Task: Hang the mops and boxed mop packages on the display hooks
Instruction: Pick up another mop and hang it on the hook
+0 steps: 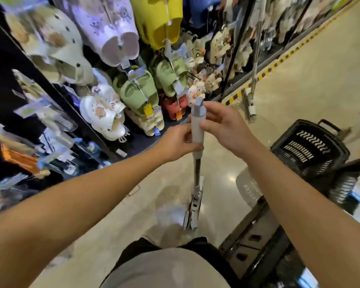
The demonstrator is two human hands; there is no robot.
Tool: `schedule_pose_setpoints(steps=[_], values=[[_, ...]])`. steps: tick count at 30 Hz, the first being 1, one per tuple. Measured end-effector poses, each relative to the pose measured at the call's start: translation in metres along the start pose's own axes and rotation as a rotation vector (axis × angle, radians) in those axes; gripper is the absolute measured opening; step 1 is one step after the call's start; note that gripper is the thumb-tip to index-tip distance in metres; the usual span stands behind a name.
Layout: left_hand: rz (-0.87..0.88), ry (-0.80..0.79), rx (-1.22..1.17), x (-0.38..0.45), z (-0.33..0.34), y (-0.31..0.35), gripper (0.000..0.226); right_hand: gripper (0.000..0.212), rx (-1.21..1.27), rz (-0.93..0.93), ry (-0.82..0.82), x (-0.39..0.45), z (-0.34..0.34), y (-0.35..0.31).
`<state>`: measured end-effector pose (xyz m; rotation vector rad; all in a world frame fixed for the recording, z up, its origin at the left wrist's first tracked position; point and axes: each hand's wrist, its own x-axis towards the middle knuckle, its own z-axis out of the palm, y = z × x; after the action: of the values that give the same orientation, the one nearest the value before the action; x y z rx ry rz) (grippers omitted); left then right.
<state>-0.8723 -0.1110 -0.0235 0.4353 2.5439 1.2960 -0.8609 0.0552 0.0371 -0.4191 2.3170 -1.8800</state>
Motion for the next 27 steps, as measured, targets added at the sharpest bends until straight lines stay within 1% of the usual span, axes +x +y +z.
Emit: schedule_pose_setpoints(steps=[2, 4, 5, 7, 8, 11, 14, 17, 20, 23, 25, 27], values=[[0.010, -0.018, -0.123, -0.021, -0.025, -0.010, 0.034, 0.040, 0.068, 0.005, -0.074, 0.008, 0.016, -0.016], [0.020, -0.053, -0.165, -0.040, -0.046, -0.018, 0.040, 0.043, 0.103, 0.014, -0.140, 0.015, 0.032, -0.031], [0.024, -0.060, -0.164, -0.049, -0.055, -0.023, 0.040, 0.041, 0.122, 0.016, -0.173, 0.019, 0.041, -0.039], [0.019, -0.062, -0.133, -0.063, -0.070, -0.030, 0.033, 0.035, 0.197, 0.014, -0.227, 0.026, 0.058, -0.054], [0.006, -0.042, -0.122, -0.070, -0.076, -0.034, 0.031, 0.035, 0.240, 0.016, -0.248, 0.029, 0.066, -0.061], [-0.069, 0.103, -0.136, -0.091, -0.091, -0.043, 0.031, 0.032, 0.334, 0.018, -0.273, 0.038, 0.092, -0.075], [-0.121, 0.273, -0.128, -0.111, -0.109, -0.042, 0.036, 0.023, 0.369, -0.010, -0.237, 0.047, 0.118, -0.085], [-0.172, 0.428, -0.072, -0.134, -0.127, -0.039, 0.022, 0.025, 0.244, -0.106, -0.227, 0.055, 0.144, -0.096], [-0.227, 0.586, -0.033, -0.167, -0.144, -0.039, 0.013, 0.028, 0.192, -0.211, -0.361, 0.057, 0.176, -0.112], [-0.328, 0.756, 0.004, -0.212, -0.159, -0.044, 0.021, 0.033, 0.118, -0.322, -0.529, 0.057, 0.223, -0.132], [-0.385, 0.853, 0.004, -0.246, -0.165, -0.050, 0.014, 0.034, 0.047, -0.385, -0.619, 0.051, 0.262, -0.141], [-0.446, 0.956, 0.005, -0.282, -0.169, -0.056, 0.014, 0.034, 0.023, -0.430, -0.693, 0.041, 0.302, -0.148]])
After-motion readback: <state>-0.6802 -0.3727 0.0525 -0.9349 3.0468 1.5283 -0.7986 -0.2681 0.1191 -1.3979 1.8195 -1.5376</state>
